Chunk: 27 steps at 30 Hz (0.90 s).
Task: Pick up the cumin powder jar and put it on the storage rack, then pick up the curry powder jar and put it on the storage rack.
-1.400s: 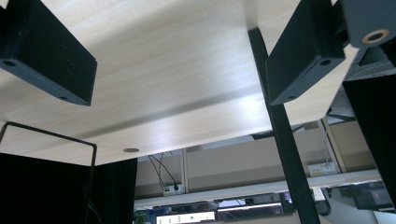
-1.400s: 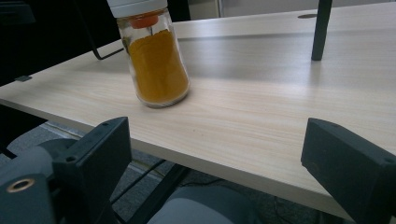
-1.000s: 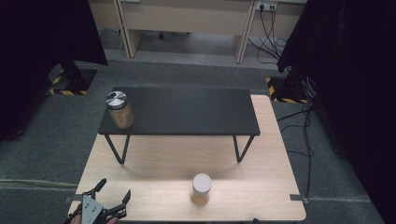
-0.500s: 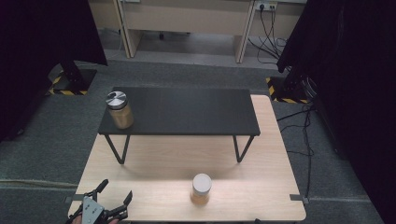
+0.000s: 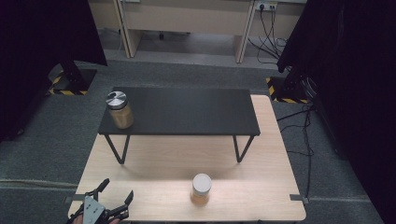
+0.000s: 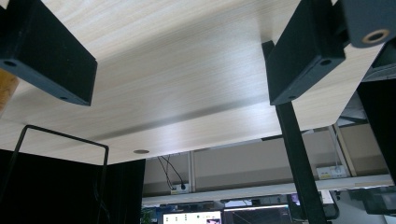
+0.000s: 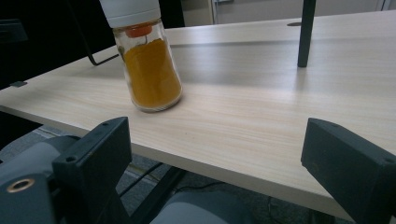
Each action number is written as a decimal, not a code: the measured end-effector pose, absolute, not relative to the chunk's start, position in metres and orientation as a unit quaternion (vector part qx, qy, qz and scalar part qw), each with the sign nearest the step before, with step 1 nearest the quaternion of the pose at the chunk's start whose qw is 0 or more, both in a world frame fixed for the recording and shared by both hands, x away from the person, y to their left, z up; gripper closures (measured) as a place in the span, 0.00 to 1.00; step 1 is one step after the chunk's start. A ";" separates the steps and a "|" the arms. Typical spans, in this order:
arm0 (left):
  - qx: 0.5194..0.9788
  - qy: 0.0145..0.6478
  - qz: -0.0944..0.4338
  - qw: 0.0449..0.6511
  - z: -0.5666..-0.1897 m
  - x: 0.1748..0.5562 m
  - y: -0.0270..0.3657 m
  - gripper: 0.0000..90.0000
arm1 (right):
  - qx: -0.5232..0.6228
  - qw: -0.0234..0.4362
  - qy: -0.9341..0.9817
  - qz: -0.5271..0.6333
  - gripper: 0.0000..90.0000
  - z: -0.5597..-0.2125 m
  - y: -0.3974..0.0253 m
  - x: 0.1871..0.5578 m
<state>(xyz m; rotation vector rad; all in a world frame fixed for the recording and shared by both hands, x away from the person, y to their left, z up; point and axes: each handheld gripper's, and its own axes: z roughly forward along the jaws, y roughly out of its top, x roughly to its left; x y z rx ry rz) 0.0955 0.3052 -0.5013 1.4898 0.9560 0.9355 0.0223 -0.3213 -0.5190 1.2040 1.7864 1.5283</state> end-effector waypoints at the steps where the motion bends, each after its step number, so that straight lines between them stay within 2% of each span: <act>1: 0.625 0.402 0.394 0.540 -0.502 0.095 0.305 0.09 | 0.441 0.247 0.656 0.560 0.10 -0.519 -0.321 0.023; 17: 0.622 0.406 0.387 0.546 -0.503 0.097 0.307 0.09 | 0.436 0.243 0.656 0.566 0.10 -0.516 -0.322 0.025; 22: 0.618 0.409 0.383 0.551 -0.502 0.098 0.308 0.09 | 0.442 0.236 0.657 0.563 0.04 -0.512 -0.321 0.028; 27: 0.618 0.411 0.382 0.551 -0.501 0.099 0.309 0.09 | 0.447 0.230 0.656 0.563 0.03 -0.510 -0.320 0.031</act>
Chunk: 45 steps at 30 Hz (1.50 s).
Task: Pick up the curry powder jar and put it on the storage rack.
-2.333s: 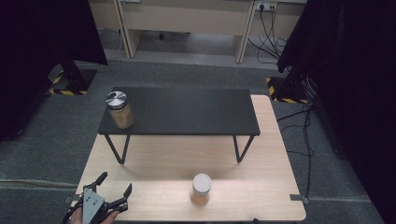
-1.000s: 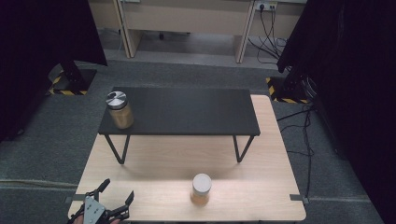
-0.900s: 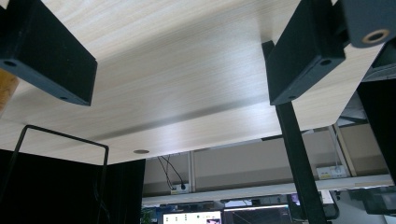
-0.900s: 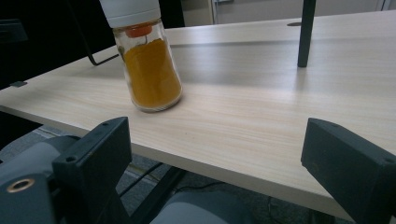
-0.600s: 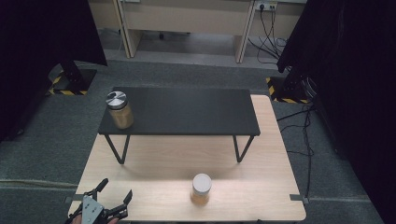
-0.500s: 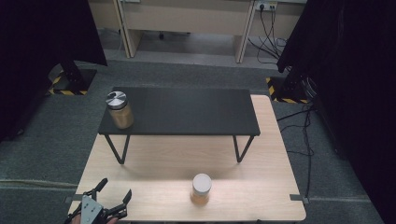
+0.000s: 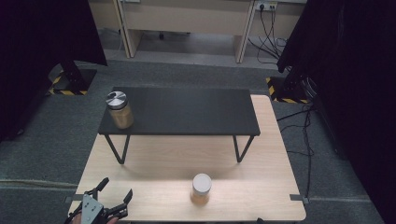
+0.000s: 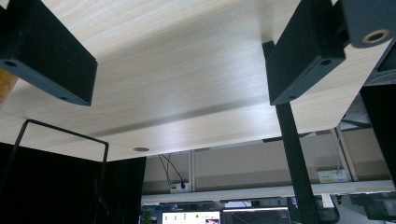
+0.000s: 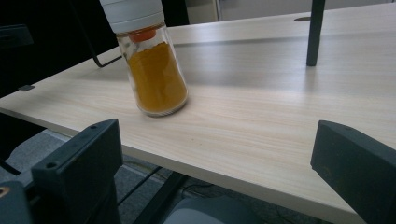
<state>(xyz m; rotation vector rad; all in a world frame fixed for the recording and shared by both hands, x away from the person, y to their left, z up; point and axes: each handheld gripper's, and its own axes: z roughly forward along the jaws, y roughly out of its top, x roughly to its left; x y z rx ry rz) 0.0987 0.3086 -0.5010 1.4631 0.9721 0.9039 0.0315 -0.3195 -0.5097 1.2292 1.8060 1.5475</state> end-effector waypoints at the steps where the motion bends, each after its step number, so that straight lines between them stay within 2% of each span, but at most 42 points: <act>1: 0.617 0.412 0.381 0.552 -0.501 0.099 0.309 0.09 | 0.448 0.231 0.656 0.563 0.03 -0.510 -0.319 0.032; 9: 0.615 0.417 0.385 0.548 -0.503 0.100 0.310 0.09 | 0.438 0.240 0.657 0.565 0.03 -0.509 -0.315 0.031; 17: 0.618 0.420 0.385 0.542 -0.507 0.105 0.310 0.09 | 0.416 0.225 0.670 0.573 0.04 -0.506 -0.314 0.042; 29: 0.634 0.411 0.374 0.539 -0.504 0.114 0.307 0.09 | 0.344 0.223 0.692 0.594 0.03 -0.491 -0.288 0.106; 35: 0.635 0.395 0.381 0.543 -0.496 0.115 0.304 0.09 | 0.301 0.235 0.698 0.606 0.04 -0.490 -0.275 0.125; 45: 0.621 0.400 0.384 0.553 -0.494 0.115 0.307 0.09 | 0.300 0.221 0.701 0.608 0.04 -0.492 -0.257 0.154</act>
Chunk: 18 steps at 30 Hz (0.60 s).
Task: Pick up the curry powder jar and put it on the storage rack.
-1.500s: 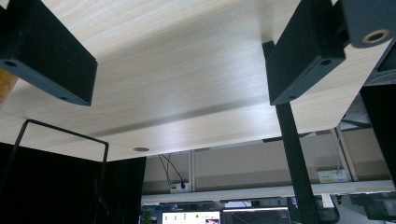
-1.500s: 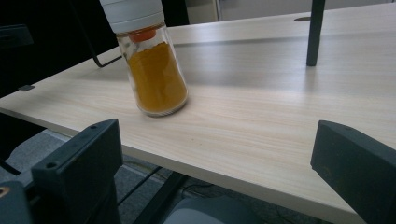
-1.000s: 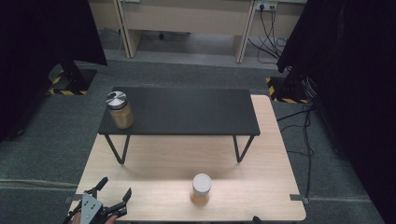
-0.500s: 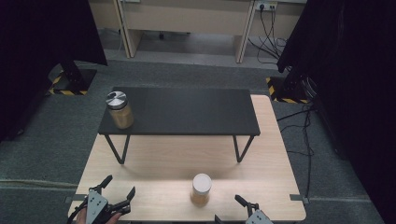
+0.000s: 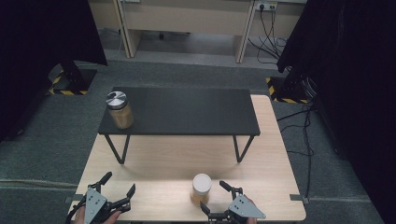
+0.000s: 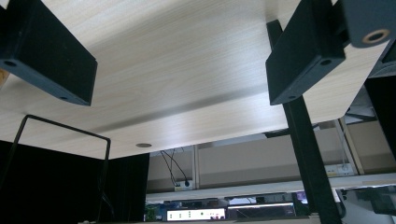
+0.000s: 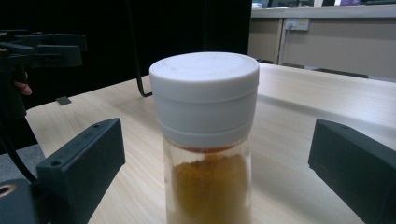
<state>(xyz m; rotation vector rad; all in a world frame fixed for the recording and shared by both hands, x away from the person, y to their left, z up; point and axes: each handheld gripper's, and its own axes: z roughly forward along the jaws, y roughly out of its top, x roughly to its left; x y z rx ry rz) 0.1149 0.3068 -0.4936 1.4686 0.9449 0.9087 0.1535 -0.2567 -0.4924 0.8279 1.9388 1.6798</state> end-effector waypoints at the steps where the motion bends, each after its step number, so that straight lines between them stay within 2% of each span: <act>1: 0.620 0.401 0.384 0.554 -0.494 0.115 0.307 0.09 | 0.300 0.219 0.702 0.608 0.04 -0.492 -0.256 0.155; 18: 0.642 0.396 0.378 0.538 -0.496 0.133 0.304 0.09 | 0.285 0.182 0.726 0.599 0.05 -0.496 -0.253 0.182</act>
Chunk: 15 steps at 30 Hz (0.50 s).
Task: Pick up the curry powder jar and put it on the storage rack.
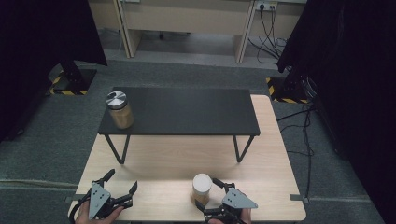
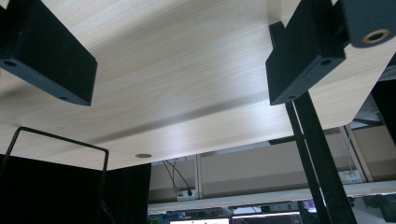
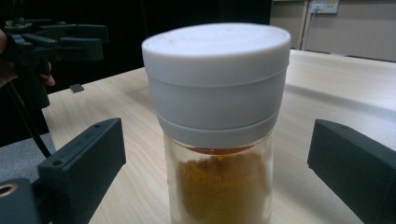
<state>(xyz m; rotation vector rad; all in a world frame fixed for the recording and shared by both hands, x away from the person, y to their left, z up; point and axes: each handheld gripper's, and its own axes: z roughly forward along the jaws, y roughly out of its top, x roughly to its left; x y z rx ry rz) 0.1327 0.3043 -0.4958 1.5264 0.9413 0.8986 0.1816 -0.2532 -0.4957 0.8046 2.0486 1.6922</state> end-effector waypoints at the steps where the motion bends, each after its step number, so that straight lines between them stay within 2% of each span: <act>1: 0.642 0.395 0.377 0.538 -0.496 0.134 0.304 0.09 | 0.285 0.181 0.726 0.598 0.05 -0.496 -0.253 0.182; 15: 0.639 0.400 0.372 0.542 -0.495 0.137 0.301 0.09 | 0.281 0.195 0.738 0.582 0.08 -0.491 -0.243 0.186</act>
